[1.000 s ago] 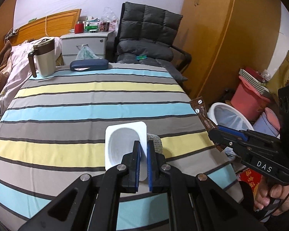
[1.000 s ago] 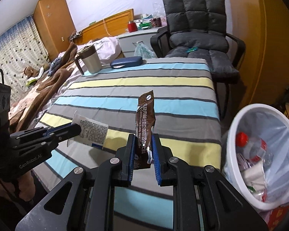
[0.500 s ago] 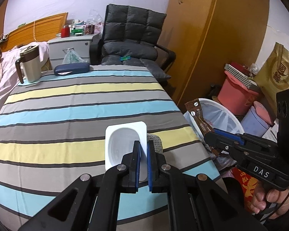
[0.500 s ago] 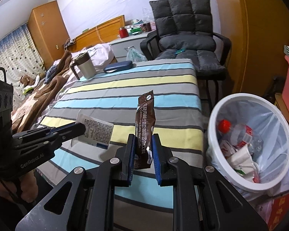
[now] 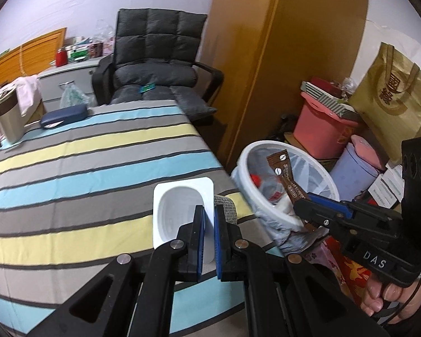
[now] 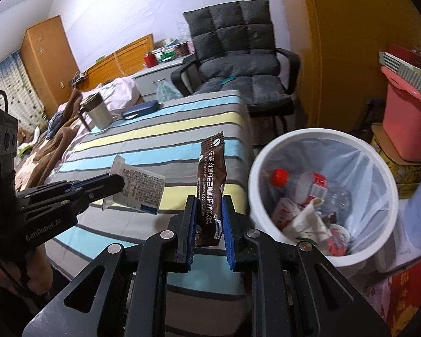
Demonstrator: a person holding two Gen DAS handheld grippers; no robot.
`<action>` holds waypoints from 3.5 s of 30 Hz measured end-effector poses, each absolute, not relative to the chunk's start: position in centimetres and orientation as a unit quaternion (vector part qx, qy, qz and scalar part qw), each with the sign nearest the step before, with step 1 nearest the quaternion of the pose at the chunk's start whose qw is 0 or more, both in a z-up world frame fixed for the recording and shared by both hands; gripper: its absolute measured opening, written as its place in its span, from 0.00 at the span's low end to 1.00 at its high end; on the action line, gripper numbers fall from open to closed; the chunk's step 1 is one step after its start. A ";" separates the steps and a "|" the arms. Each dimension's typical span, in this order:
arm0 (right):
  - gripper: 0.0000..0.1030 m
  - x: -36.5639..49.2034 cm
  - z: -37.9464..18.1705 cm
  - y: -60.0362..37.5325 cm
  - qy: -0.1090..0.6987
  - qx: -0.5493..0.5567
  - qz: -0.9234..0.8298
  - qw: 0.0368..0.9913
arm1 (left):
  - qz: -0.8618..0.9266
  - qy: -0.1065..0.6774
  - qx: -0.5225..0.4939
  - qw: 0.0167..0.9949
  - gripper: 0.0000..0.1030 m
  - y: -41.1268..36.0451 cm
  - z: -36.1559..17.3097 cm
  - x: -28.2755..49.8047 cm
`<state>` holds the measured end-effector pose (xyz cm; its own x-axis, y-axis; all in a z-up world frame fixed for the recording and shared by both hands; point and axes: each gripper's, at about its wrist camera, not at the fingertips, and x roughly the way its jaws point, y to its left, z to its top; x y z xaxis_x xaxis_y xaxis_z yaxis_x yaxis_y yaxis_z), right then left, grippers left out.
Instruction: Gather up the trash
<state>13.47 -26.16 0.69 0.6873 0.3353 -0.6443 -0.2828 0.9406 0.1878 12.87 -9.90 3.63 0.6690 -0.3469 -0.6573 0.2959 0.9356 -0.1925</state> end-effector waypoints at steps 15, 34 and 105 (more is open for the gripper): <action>0.19 13.4 0.6 -31.3 0.356 0.066 0.112 0.925 | -0.231 0.359 -0.017 0.904 0.07 -15.8 4.3 15.3; 0.19 14.9 -2.0 -35.8 0.395 0.092 0.052 0.913 | -0.285 0.391 0.005 0.875 0.07 -22.8 1.4 19.1; 0.36 5.0 1.8 -27.4 0.320 0.020 0.090 0.943 | -0.165 0.356 -0.012 0.920 0.31 -12.1 3.2 5.6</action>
<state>4.99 -27.36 1.80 0.7790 0.1819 -0.6000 -0.1561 0.9831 0.0953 5.60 -12.05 3.17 0.6920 -0.3127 -0.6507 0.2950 0.9451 -0.1405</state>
